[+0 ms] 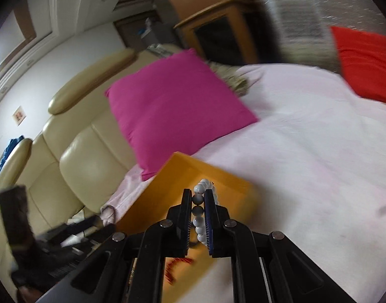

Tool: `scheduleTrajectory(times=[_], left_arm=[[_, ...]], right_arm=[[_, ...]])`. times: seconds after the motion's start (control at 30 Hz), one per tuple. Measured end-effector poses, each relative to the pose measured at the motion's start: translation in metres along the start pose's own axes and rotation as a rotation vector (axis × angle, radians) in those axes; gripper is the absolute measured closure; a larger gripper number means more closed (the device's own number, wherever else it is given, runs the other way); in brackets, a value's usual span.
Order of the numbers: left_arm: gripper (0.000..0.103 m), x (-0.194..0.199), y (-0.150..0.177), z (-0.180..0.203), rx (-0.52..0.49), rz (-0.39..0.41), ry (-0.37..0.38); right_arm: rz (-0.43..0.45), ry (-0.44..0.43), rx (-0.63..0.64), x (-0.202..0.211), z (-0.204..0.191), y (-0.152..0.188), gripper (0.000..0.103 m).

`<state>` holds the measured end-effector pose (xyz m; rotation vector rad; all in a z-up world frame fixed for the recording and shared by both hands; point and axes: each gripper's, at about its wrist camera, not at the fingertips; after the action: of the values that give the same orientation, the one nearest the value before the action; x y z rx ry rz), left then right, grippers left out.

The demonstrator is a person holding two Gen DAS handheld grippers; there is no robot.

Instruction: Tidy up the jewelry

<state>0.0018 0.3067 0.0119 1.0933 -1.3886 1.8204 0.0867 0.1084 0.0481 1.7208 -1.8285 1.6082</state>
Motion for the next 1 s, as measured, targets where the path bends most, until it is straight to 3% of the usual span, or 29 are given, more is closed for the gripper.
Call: scheduleTrajectory(times=[0.13,0.33,0.53,0.6,0.67,0.73,0.83,1.0], left_arm=[[0.042,-0.040,-0.008,-0.007,-0.009,-0.056,-0.036],[0.041,-0.077,-0.016,-0.018,0.018,-0.122,-0.022],[0.041,-0.098,-0.019,-0.016,0.029,-0.175,-0.055],[0.041,-0.103,-0.018,-0.015,0.022,-0.196,-0.081],[0.041,-0.100,-0.015,-0.013,0.017,-0.192,-0.089],[0.041,-0.087,-0.012,-0.012,0.013,-0.164,-0.088],[0.040,-0.060,-0.003,-0.013,0.000,-0.112,-0.087],[0.036,-0.002,0.023,-0.023,-0.016,-0.015,-0.163]], right_arm=[[-0.107,-0.010,-0.016,-0.059,-0.013,-0.023,0.092],[-0.232,-0.014,-0.083,-0.121,-0.011,-0.040,0.092],[-0.284,0.100,-0.112,-0.139,0.002,-0.047,0.090],[-0.285,0.101,-0.128,-0.133,0.008,-0.047,0.079],[-0.236,0.081,-0.127,-0.117,0.011,-0.045,0.050],[-0.167,0.062,-0.111,-0.093,0.008,-0.038,0.037],[-0.123,0.069,-0.034,-0.060,-0.001,-0.023,0.037],[-0.072,0.091,0.069,-0.003,-0.009,0.015,0.037]])
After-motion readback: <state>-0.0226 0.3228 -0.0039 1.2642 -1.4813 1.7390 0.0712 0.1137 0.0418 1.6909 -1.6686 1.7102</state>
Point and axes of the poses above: each gripper's, at about its wrist camera, not at the fingertips, and x roughly against the way its jaws point, z to its right, y to its underside, and after that the axes turned 12 degrees about -z, right-handed
